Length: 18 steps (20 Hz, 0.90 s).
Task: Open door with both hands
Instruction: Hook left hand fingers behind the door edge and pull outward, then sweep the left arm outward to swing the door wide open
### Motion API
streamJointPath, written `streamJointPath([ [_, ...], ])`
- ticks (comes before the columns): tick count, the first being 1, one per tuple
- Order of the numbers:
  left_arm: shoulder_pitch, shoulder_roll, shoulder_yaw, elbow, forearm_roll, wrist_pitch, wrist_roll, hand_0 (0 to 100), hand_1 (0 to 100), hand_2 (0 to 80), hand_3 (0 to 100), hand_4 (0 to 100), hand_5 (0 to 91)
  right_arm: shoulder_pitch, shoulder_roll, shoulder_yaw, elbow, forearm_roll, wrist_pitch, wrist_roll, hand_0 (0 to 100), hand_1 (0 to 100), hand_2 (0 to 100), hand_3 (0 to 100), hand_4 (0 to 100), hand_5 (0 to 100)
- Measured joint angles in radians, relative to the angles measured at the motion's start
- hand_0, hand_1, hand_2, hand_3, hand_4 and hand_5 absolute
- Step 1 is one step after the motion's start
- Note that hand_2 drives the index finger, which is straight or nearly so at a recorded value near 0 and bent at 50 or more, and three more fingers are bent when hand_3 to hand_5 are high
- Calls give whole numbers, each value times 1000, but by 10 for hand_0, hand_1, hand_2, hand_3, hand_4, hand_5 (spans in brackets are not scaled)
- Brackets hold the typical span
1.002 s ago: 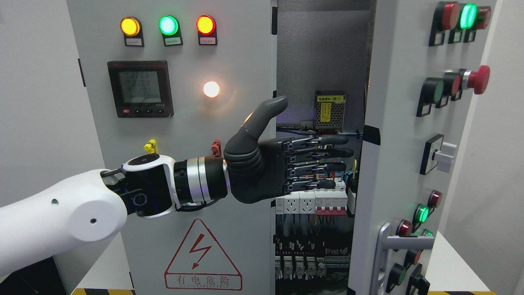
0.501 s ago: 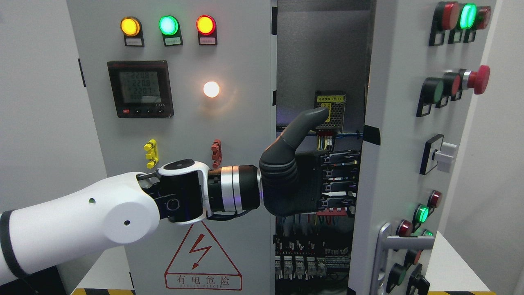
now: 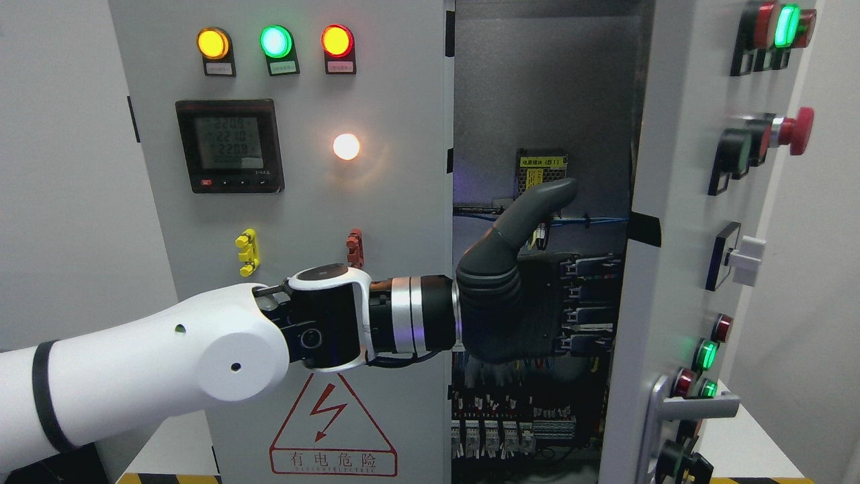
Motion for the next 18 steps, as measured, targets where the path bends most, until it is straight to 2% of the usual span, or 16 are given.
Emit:
streamJointPath([
  [5, -16, -43, 4, 0, -1, -2, 50, 0, 0, 0, 0, 30, 0, 0, 0, 0, 0, 0, 0, 0, 107, 0, 0, 0, 0, 0],
  [14, -64, -145, 8, -1, -1, -1, 169, 0, 0, 0, 0, 31, 0, 0, 0, 0, 0, 0, -1, 0, 106, 0, 0, 0, 0, 0],
  [18, -78, -191, 9, -1, 0, -39, 225, 0, 0, 0, 0, 31, 0, 0, 0, 0, 0, 0, -1, 0, 106, 0, 0, 0, 0, 0],
])
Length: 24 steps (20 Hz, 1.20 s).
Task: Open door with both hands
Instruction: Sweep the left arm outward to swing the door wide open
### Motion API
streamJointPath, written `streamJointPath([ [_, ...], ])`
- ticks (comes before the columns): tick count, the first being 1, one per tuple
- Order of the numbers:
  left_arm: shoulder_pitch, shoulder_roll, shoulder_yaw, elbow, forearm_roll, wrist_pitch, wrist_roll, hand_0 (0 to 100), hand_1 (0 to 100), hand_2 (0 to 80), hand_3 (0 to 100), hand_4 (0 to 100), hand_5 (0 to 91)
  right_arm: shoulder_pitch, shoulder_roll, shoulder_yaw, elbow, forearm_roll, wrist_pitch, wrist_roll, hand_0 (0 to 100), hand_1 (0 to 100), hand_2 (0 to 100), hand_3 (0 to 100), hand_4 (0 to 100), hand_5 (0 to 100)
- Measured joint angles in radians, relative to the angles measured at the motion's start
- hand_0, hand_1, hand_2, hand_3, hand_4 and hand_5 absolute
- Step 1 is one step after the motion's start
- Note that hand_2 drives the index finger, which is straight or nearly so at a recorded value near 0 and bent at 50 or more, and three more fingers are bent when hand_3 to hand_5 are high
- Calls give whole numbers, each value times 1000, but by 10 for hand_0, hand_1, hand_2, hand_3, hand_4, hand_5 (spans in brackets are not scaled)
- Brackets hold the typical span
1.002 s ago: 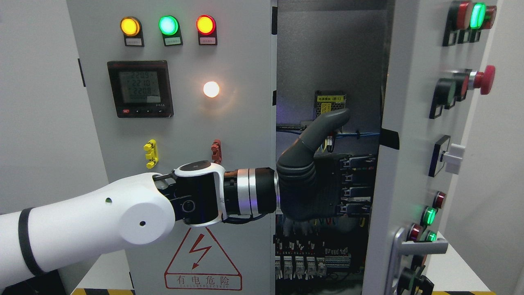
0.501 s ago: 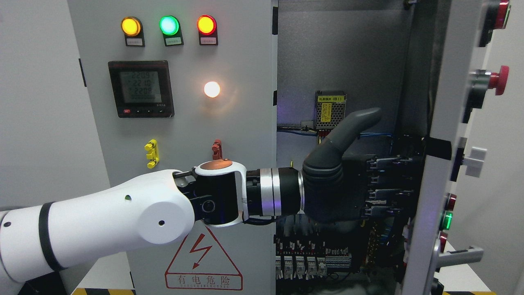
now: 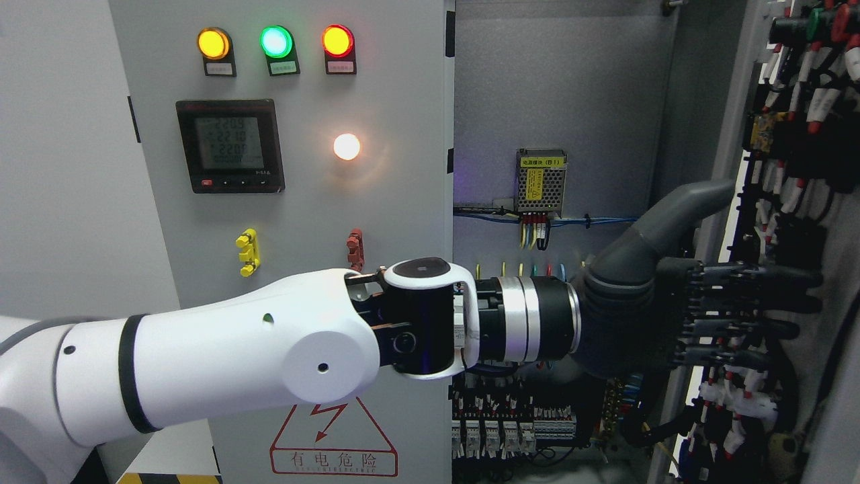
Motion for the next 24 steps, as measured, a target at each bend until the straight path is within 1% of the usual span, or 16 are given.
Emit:
streamJointPath([
  [3, -7, -34, 1, 0, 0, -14, 26, 0, 0, 0, 0, 31, 0, 0, 0, 0, 0, 0, 0, 0, 106, 0, 0, 0, 0, 0],
  [11, -15, -132, 3, 1, -1, -52, 117, 0, 0, 0, 0, 30, 0, 0, 0, 0, 0, 0, 0, 0, 107, 0, 0, 0, 0, 0],
  [15, -16, -165, 4, 1, -4, -67, 147, 0, 0, 0, 0, 30, 0, 0, 0, 0, 0, 0, 0, 0, 107, 0, 0, 0, 0, 0],
  [24, -17, -242, 5, 12, -9, -71, 185, 0, 0, 0, 0, 30, 0, 0, 0, 0, 0, 0, 0, 0, 106, 0, 0, 0, 0, 0],
])
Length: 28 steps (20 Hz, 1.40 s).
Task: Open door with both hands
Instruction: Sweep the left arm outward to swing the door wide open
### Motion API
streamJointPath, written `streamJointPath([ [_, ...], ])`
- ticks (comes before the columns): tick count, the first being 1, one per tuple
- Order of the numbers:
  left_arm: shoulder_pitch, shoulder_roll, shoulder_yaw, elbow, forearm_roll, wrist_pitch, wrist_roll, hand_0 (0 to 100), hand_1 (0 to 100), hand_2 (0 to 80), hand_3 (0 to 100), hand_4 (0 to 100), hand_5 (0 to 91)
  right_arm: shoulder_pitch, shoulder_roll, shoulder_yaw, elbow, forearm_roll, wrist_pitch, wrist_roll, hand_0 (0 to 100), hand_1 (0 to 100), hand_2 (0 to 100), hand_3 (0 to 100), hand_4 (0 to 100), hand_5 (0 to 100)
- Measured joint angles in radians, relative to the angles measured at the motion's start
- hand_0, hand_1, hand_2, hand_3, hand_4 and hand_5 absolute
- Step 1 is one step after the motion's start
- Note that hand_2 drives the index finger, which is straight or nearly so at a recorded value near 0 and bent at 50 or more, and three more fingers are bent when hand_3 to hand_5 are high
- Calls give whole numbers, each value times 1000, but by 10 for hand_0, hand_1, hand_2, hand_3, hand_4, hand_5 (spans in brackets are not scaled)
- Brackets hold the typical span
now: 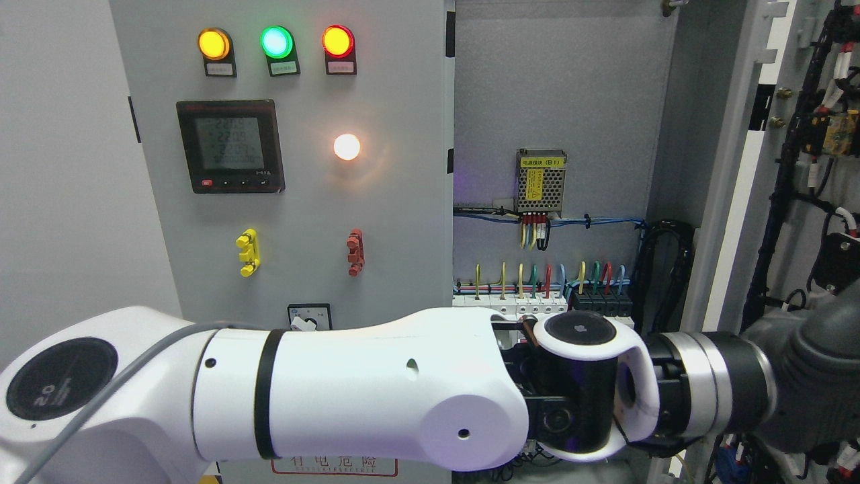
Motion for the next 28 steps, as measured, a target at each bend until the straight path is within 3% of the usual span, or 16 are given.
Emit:
streamJointPath([
  [13, 2, -50, 1, 16, -1, -1, 6, 0, 0, 0, 0, 31, 0, 0, 0, 0, 0, 0, 0, 0, 106, 0, 0, 0, 0, 0],
  [21, 45, 41, 6, 20, -3, 19, -71, 0, 0, 0, 0, 31, 0, 0, 0, 0, 0, 0, 0, 0, 107, 0, 0, 0, 0, 0],
  [25, 131, 131, 31, 18, -64, 70, -110, 0, 0, 0, 0, 31, 0, 0, 0, 0, 0, 0, 1, 0, 107, 0, 0, 0, 0, 0],
  [28, 250, 208, 81, 9, -169, 134, -152, 0, 0, 0, 0, 32, 0, 0, 0, 0, 0, 0, 1, 0, 107, 0, 0, 0, 0, 0],
])
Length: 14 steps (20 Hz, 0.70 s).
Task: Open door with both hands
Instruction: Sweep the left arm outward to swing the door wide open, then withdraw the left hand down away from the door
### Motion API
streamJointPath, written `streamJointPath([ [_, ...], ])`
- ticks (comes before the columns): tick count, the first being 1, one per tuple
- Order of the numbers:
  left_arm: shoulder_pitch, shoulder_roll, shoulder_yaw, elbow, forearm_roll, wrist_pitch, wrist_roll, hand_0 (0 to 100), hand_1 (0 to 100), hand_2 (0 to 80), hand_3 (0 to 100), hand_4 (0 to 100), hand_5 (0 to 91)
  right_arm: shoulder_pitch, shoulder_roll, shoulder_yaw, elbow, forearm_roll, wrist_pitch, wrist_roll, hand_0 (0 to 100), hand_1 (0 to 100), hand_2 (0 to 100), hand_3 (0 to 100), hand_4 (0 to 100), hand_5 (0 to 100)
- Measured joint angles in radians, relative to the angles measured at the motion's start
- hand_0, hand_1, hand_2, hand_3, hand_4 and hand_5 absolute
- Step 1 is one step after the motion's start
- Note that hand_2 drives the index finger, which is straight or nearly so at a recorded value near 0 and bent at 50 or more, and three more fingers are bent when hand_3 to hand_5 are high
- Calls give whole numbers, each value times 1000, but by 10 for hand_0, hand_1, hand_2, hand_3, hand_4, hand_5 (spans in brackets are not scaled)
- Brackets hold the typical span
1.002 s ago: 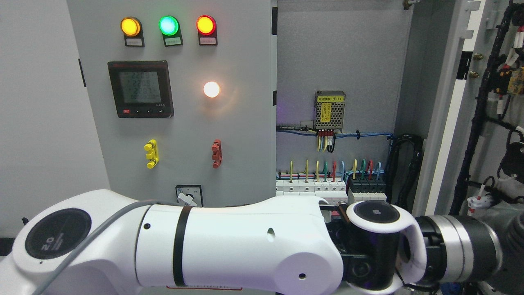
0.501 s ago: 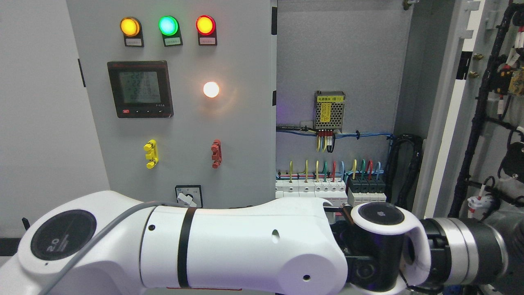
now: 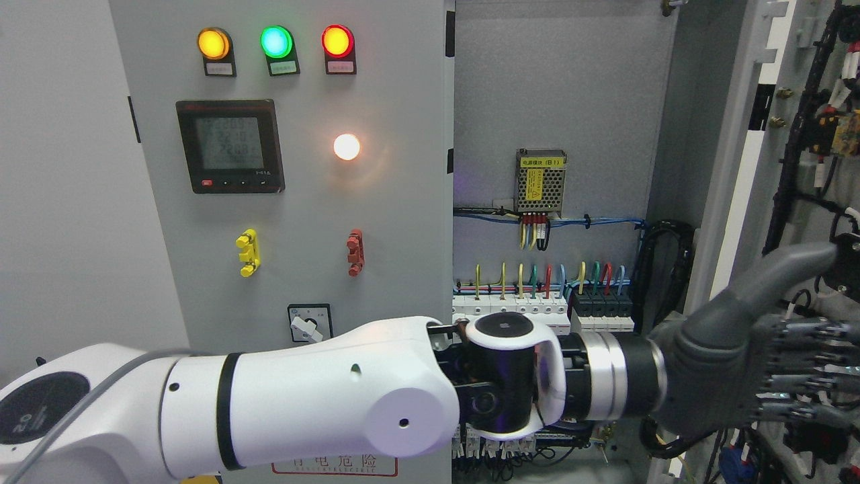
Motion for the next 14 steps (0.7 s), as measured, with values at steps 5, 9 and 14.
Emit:
streamJointPath([
  [5, 237, 139, 130, -41, -190, 97, -56, 0, 0, 0, 0, 31, 0, 0, 0, 0, 0, 0, 0, 0, 107, 0, 0, 0, 0, 0],
  [9, 393, 264, 224, -86, -286, 118, -108, 0, 0, 0, 0, 31, 0, 0, 0, 0, 0, 0, 0, 0, 107, 0, 0, 0, 0, 0],
  [14, 609, 410, 357, -125, -413, 124, -219, 0, 0, 0, 0, 31, 0, 0, 0, 0, 0, 0, 0, 0, 107, 0, 0, 0, 0, 0],
])
